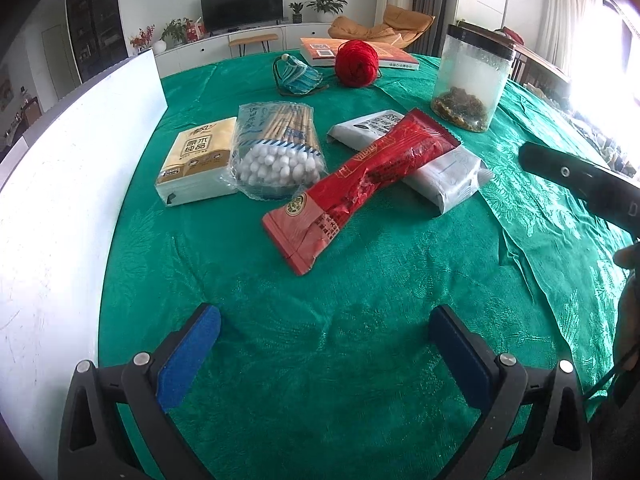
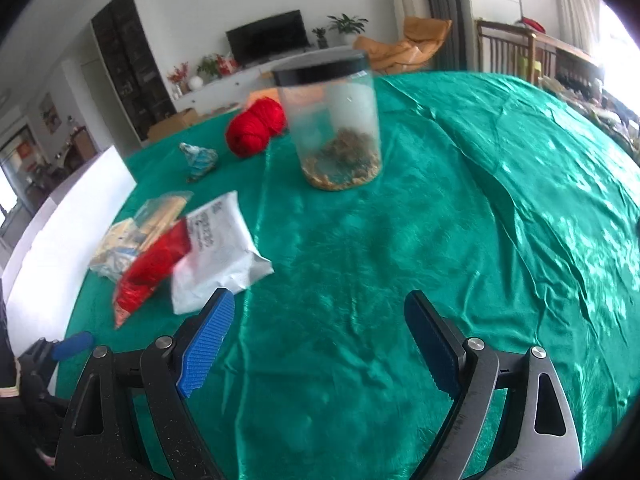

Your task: Organize soft objects

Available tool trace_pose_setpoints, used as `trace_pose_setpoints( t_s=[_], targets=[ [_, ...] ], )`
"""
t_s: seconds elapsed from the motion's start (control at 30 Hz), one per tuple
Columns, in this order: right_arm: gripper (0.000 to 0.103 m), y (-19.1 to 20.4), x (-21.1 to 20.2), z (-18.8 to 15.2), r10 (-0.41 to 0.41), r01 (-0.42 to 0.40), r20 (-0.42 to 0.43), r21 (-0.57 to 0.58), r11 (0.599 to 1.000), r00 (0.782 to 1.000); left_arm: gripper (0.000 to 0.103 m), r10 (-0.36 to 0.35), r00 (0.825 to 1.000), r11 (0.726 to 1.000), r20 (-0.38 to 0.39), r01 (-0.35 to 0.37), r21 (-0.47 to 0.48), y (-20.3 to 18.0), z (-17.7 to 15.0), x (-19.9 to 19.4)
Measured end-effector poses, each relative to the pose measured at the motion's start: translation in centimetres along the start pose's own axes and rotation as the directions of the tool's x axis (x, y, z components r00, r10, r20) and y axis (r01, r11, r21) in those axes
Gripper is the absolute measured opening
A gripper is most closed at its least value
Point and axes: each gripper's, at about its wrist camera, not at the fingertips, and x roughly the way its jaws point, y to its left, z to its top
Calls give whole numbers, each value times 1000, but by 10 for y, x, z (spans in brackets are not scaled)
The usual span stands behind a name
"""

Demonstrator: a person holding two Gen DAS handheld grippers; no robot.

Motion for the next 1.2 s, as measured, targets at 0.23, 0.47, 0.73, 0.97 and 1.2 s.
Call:
trace_pose_setpoints(
  t_s=[0.23, 0.47, 0.73, 0.97, 1.2],
  targets=[
    [88, 64, 69, 32, 46, -125, -241, -326, 937, 969, 103, -2, 1000, 1000, 7, 2, -2, 0, 1, -1],
    [86, 101, 113, 42, 40, -192, -367, -387, 902, 929, 103, -1, 1000, 1000, 8, 1, -2, -1, 2, -1],
    [70, 53, 72, 18, -1, -88, -335, -250, 964, 942, 103, -1, 1000, 1000, 9, 1, -3, -1, 2, -1],
    [71, -39, 40, 10, -135, 106, -273, -119, 987, 953, 103, 4, 1000, 1000, 10, -4, -8, -1, 2, -1],
    [74, -112, 61, 55, -188, 221, -198, 158, 962, 962, 103, 4, 1000, 1000, 10, -4, -8, -1, 2, -1]
  ],
)
